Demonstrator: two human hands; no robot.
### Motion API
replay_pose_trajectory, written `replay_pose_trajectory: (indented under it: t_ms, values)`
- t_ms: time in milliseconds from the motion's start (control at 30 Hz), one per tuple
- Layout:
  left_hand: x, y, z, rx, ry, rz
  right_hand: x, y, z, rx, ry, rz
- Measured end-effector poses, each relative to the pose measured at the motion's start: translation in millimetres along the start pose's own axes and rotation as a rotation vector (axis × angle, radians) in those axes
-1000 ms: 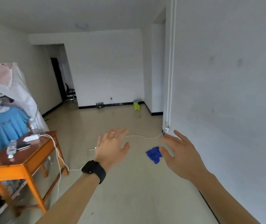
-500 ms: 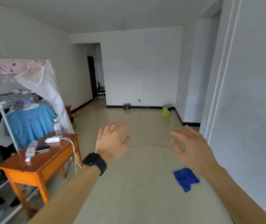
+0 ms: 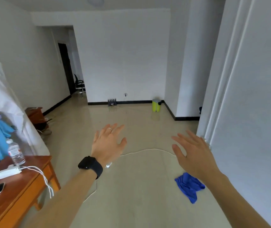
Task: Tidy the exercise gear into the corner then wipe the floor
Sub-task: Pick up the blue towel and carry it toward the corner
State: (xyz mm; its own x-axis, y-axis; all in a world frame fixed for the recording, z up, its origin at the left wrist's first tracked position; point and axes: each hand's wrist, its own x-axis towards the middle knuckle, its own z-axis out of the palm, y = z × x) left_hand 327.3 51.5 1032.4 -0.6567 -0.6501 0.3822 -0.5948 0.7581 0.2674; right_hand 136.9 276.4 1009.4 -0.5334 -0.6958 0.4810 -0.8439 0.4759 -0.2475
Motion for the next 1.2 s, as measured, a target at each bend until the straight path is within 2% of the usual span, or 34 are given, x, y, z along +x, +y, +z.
replay_pose_trajectory:
  t_ms: [233, 433, 767, 933, 1200]
  values:
    - [128.9, -39.2, 95.1, -0.038, -0.101, 0.043, 98.5, 34.3, 87.4, -0.048, -0.079, 0.1]
    - [239.1, -48.8, 172.7, -0.056, -0.119, 0.083, 189.3, 84.3, 162.9, -0.018, -0.079, 0.162]
    - [397.7, -53.8, 318.0, -0.043, -0.319, 0.14, 304.6, 176.2, 277.2, -0.002, -0.139, 0.282]
    - [479.2, -43.0, 413.9, -0.074, -0.462, 0.21, 340.1, 231.2, 333.4, -0.017, -0.208, 0.447]
    - [590.4, 17.6, 561.2, -0.077, -0.725, 0.482, 364.6, 310.0, 402.4, -0.09, -0.334, 0.831]
